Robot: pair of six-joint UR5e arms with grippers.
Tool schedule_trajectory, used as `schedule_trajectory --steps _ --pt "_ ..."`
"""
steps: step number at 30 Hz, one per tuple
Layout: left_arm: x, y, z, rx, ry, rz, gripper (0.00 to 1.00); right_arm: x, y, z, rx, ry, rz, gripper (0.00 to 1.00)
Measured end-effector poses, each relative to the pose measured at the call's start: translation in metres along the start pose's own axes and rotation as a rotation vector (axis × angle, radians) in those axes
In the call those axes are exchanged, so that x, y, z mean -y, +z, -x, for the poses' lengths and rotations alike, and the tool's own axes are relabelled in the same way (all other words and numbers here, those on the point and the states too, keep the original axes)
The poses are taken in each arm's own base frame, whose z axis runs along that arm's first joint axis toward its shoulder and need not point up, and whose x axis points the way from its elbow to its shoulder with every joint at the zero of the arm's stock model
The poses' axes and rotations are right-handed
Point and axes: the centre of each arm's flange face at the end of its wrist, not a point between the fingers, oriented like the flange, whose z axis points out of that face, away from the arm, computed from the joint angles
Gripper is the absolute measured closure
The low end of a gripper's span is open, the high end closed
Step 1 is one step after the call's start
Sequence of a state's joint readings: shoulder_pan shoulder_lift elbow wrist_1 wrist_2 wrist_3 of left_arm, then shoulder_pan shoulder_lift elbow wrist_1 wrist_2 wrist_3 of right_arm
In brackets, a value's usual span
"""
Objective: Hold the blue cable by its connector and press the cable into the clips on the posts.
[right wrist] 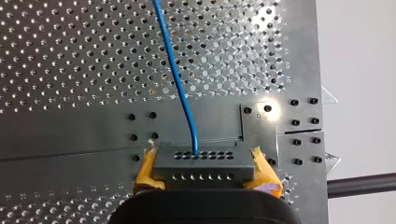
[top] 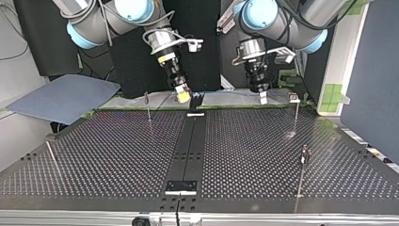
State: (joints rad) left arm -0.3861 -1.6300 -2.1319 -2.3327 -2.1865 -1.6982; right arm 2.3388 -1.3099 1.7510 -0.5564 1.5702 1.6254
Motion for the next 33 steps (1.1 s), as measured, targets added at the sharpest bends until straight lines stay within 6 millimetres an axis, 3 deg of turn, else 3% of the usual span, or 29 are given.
schedule_trajectory --steps 11,20,27,33 --pt "-0.023 0.007 0.045 0.016 0.011 0.051 1.0 0.007 0.015 -0.018 -0.026 0.002 -0.026 1.0" --pt "-0.031 0.006 0.085 0.039 0.004 0.067 1.0 0.021 0.038 -0.009 0.002 -0.01 -0.06 1.0" --pt "-0.034 0.03 0.104 0.061 0.0 0.078 1.0 0.037 0.054 -0.017 -0.014 -0.008 -0.085 1.0" --pt "-0.043 0.048 0.12 0.094 -0.019 0.075 1.0 0.051 0.067 -0.035 -0.054 -0.003 -0.103 1.0"
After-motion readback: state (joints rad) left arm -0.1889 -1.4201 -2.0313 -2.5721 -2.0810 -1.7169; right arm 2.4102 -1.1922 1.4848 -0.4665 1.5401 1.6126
